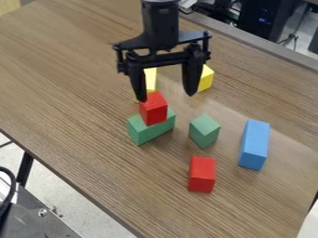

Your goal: Move the red cube off the green rectangle block and put in the bottom part of the table

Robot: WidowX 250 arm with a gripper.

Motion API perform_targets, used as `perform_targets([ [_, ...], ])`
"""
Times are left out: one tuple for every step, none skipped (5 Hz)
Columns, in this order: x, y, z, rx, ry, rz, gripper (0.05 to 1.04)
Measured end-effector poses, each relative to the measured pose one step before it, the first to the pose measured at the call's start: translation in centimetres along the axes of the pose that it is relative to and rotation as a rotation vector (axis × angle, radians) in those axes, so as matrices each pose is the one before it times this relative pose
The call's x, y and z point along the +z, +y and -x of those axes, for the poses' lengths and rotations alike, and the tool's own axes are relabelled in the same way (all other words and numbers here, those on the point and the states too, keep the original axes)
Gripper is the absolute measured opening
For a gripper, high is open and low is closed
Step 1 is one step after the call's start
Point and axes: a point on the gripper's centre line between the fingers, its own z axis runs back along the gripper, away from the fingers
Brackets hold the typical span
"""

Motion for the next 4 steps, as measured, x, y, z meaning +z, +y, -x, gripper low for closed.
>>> perform_targets([
  [-0.701, 0.173, -0.487, 0.0201, 0.0216, -0.0151, 0.999],
  [-0.359, -0.043, -0.178, 0.0058, 0.0218, -0.0183, 0.999],
  [-0.146, 0.288, -0.112, 0.0087, 0.014, -0.0116, 0.999],
  [-0.647, 0.188, -0.234, 0.0119, 0.019, -0.0178, 0.999],
])
